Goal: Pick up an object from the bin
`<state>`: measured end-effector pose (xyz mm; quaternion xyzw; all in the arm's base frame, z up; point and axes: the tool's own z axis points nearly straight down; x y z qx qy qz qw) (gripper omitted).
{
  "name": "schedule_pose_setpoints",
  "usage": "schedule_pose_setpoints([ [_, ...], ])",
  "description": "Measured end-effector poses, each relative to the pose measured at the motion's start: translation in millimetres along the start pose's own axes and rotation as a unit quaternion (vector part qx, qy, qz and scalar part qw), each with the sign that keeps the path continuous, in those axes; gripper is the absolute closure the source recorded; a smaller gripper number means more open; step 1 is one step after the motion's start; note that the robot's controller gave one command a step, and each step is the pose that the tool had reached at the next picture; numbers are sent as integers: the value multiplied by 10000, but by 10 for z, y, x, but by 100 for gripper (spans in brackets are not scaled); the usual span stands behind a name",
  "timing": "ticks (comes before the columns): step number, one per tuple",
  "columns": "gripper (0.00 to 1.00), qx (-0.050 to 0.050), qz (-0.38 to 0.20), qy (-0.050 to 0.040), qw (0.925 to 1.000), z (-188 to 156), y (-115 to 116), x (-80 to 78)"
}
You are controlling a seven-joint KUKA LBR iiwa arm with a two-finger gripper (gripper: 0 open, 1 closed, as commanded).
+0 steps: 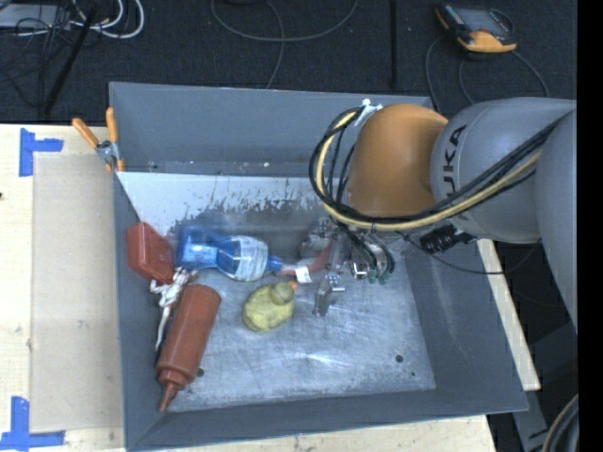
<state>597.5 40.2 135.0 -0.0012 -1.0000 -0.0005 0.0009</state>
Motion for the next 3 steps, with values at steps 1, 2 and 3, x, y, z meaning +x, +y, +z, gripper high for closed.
schedule_pose_setpoints([
  [1,0,0,1,0,10000,0,0,0],
  [2,100,4,-535,7,9986,522,-211,320],
  [3,100,4,-533,7,9986,522,-212,320],
])
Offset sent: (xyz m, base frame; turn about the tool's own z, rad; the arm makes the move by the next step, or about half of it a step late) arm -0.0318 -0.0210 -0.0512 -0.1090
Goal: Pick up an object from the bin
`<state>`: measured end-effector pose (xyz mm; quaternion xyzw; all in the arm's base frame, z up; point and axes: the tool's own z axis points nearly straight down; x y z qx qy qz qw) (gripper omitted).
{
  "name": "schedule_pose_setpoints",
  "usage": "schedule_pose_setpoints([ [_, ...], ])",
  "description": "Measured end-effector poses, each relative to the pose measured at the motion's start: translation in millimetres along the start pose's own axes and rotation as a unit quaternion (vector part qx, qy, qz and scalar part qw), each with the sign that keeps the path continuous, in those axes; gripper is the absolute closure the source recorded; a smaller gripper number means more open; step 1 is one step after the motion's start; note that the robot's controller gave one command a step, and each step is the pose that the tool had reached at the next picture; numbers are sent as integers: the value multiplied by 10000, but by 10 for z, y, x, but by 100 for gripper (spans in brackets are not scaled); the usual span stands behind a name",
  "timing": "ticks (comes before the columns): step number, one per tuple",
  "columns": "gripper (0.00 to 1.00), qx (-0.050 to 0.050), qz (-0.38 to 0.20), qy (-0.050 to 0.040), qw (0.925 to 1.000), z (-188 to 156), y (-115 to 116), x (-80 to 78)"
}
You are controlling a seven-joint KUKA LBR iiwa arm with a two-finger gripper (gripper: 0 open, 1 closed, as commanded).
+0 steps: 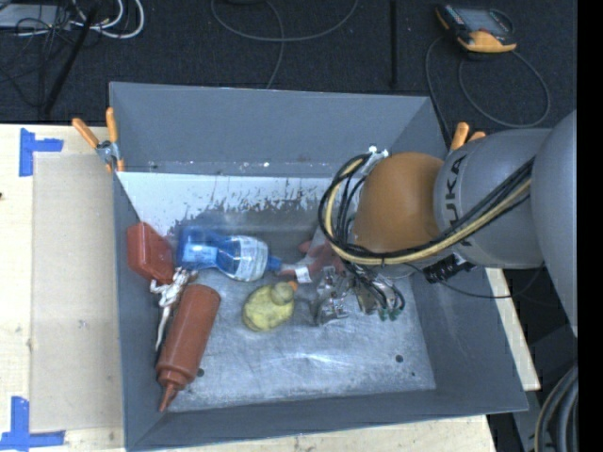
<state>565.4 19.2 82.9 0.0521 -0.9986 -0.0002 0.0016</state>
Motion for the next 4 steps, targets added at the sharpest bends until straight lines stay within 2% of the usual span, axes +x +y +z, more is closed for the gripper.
schedule_pose_setpoints([
  [1,100,3,-432,9,9991,-377,202,4],
  [2,100,-1,-960,-2,9954,-977,308,-91],
  [3,0,2,-2145,-27,9767,-1594,491,-52],
  [4,0,2,-2135,-23,9769,-1591,486,-50],
])
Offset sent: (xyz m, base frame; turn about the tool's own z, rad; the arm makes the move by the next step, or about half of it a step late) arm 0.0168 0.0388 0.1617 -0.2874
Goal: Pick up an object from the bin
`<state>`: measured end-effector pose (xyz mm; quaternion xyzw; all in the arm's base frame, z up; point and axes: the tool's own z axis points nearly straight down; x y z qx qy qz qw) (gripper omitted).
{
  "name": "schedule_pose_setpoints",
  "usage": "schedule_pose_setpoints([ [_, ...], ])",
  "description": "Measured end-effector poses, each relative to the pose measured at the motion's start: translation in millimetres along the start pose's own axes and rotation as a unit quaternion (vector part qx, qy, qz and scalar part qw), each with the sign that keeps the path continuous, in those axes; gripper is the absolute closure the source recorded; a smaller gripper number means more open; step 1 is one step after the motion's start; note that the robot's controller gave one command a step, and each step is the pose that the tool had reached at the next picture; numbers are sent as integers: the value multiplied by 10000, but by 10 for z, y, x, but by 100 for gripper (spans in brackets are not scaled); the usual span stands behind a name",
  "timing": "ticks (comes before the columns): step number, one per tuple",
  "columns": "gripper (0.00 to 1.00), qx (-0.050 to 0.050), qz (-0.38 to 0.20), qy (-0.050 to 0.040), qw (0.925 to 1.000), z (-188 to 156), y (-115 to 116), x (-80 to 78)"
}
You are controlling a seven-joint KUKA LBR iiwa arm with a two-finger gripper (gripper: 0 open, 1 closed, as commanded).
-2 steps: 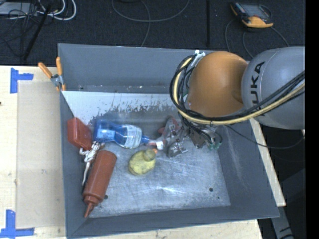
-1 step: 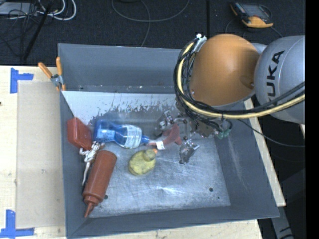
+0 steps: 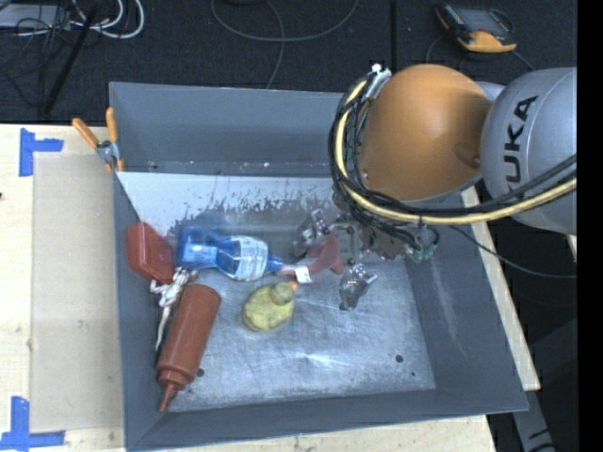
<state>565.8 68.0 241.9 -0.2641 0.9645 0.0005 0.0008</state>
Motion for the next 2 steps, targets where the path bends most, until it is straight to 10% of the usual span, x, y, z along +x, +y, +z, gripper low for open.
schedule_pose_setpoints([
  [2,0,-5,1137,27,9935,700,165,-26],
])
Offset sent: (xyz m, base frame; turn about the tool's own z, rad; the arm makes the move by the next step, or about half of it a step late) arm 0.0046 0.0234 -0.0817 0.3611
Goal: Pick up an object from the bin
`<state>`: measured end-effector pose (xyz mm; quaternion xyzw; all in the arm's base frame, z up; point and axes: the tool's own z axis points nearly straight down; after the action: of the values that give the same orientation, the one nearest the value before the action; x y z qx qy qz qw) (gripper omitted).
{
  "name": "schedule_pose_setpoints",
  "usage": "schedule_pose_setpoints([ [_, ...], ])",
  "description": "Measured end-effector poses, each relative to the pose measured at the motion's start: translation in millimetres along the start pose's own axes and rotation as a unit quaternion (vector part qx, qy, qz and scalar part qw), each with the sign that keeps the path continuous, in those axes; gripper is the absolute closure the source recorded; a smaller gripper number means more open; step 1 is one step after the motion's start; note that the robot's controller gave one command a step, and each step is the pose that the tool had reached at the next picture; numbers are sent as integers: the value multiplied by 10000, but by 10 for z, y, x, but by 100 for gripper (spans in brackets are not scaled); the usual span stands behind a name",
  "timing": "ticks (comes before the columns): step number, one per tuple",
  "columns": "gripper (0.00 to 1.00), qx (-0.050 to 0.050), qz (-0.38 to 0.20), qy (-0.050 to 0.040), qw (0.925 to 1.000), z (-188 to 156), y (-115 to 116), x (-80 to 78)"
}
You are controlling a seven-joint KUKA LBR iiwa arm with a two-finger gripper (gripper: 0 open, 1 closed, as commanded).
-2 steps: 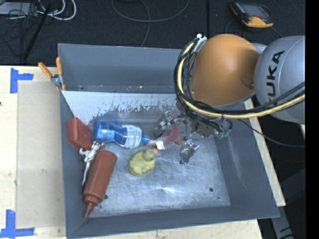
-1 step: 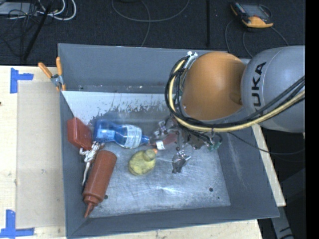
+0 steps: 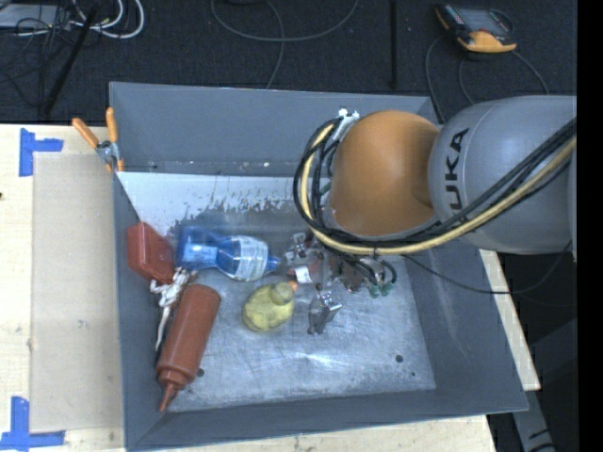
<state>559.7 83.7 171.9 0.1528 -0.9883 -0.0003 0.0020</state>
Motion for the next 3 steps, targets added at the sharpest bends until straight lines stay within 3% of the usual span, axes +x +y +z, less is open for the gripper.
schedule_pose_setpoints([
  [1,0,4,486,-13,9988,178,-15,15],
  [2,0,31,-375,-302,9988,557,-166,355],
  [3,0,76,-421,-533,9977,969,-327,708],
])
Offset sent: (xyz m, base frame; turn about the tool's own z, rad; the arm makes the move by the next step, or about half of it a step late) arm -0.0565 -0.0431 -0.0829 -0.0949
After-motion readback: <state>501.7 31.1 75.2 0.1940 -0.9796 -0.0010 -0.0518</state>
